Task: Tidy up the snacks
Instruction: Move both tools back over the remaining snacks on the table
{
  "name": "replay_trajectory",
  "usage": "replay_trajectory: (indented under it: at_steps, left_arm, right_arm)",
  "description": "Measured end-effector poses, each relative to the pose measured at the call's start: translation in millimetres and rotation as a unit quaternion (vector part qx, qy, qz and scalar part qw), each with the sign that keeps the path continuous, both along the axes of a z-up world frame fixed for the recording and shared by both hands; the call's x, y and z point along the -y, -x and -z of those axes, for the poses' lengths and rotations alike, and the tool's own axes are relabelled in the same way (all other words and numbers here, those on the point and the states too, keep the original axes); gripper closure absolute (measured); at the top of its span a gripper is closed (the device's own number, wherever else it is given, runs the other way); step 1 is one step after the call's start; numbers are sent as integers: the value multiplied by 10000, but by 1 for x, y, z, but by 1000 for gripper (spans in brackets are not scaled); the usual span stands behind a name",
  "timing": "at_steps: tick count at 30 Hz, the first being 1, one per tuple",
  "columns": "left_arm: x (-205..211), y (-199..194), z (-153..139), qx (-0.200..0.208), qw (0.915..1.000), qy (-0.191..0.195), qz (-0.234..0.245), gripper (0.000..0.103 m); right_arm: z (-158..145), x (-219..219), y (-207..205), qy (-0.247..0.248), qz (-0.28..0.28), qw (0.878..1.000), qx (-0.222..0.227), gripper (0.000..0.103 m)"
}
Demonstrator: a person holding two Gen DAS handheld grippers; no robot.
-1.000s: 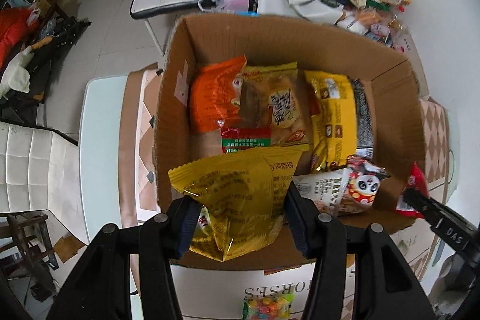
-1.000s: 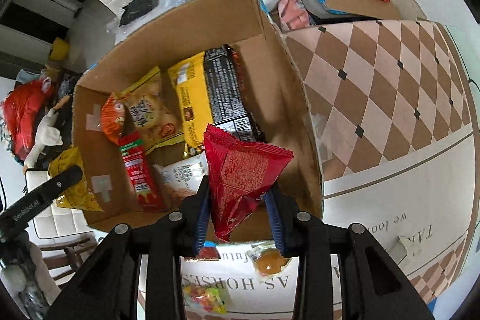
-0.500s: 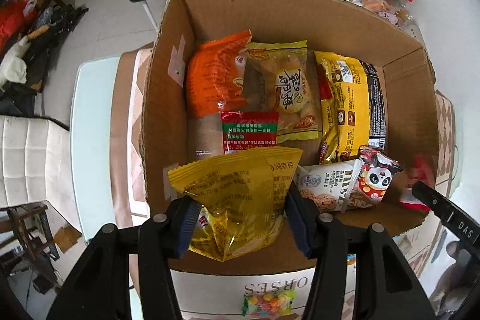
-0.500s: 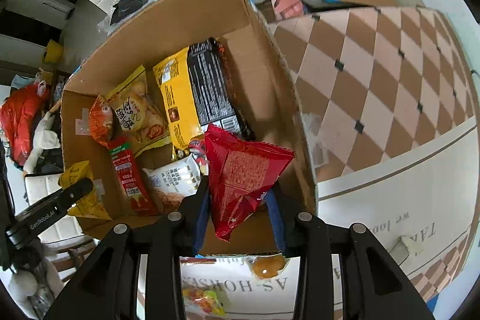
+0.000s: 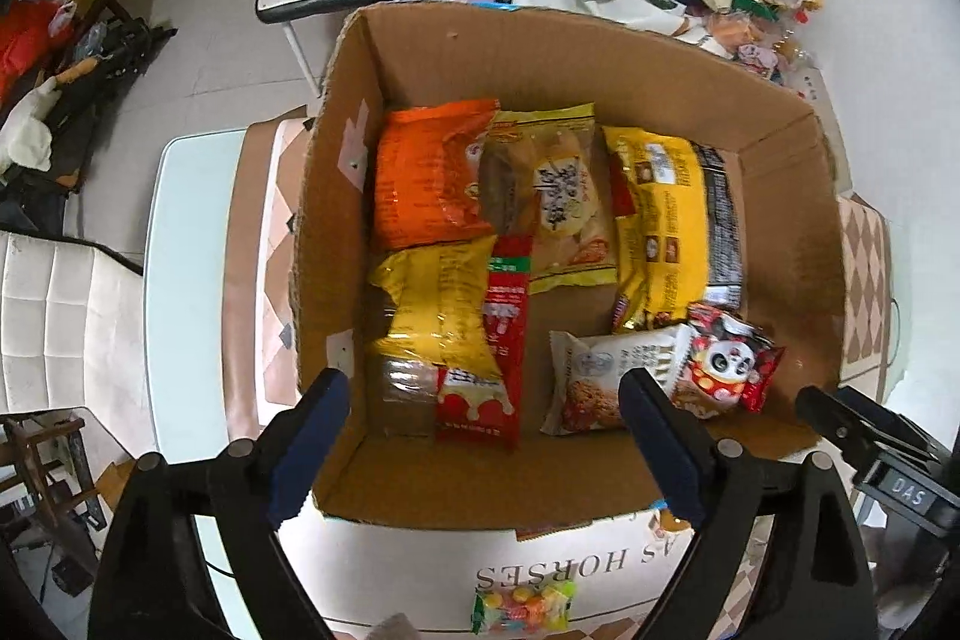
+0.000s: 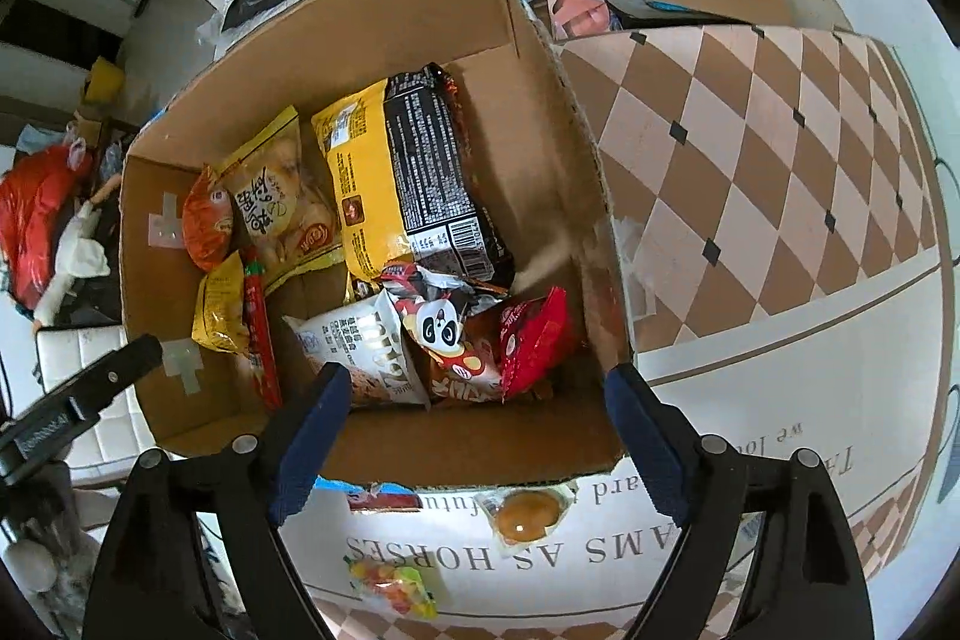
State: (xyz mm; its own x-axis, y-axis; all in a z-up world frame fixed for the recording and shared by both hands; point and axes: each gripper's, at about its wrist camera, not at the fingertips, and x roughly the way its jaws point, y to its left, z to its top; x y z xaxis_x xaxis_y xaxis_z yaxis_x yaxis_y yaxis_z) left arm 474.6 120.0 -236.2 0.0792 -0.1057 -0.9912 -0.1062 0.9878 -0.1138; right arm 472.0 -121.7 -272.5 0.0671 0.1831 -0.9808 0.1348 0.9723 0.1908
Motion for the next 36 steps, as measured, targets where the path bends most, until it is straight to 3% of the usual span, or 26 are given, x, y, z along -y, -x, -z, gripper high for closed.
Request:
replay_trajectory:
  at_steps: [10,21,36]
  left_arm:
    - [14,34,-33,724,9973,-129,86,11]
    - [19,89,-84,1569,9870,-351,14,11]
    - [26,159,-127,2098,9769,-396,-95,11]
  right_arm:
    - [-30,-18,17,476,-421,9965,549,10]
    - [-76,-18,62,686,-490,9889,1227,10]
    - [-137,-23,138,579,-616,9795,1827,10]
